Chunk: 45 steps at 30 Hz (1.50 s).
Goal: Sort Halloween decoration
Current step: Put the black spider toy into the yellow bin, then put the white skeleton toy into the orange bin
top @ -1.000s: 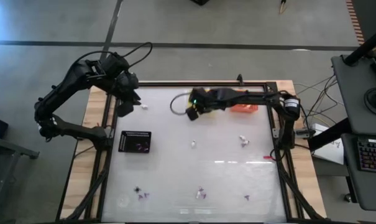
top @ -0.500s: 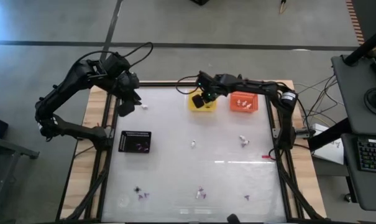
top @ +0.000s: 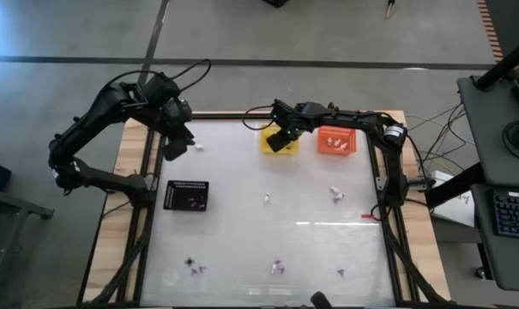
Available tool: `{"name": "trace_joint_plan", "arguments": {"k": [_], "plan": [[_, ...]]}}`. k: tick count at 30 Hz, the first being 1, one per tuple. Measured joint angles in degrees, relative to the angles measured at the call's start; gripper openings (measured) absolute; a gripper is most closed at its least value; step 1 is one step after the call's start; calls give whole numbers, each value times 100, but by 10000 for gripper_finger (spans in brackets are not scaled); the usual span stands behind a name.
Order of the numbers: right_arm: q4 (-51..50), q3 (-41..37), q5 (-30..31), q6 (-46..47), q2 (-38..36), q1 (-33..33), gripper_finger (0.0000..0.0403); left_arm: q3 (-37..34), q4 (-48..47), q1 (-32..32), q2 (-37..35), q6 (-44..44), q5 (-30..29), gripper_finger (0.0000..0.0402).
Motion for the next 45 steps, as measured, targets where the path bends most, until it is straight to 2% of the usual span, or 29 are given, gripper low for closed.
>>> {"name": "trace_joint_plan", "arguments": {"k": [7, 10, 14, 18, 23, 28, 35, 45], "plan": [[-515, 299, -7, 17, -55, 40, 139, -100, 105, 1, -4, 91, -8, 91], [-1117, 682, -11, 17, -70, 137, 151, -369, 168, -1, -2, 291, -312, 91], [-1737, 1192, -5, 17, -70, 312, 159, -997, 372, 7, -2, 316, -1045, 91], [-2143, 1629, -5, 17, -74, 531, 160, -1711, 682, 7, -2, 428, -1422, 91], [-2399, 2129, 0, 22, -76, 825, 161, -2459, 1523, 39, 33, 579, -1533, 91], [-2793, 2487, -5, 145, -84, 1155, 162, -2783, 1652, 51, 123, 570, -1550, 91], [-3174, 2361, -49, 760, -85, 1834, 162, -2826, 1659, 54, 122, 570, -1505, 91], [-2434, 1680, 87, 2875, -55, 2505, 161, -2826, 1647, 54, 120, 570, -1501, 91]]}}
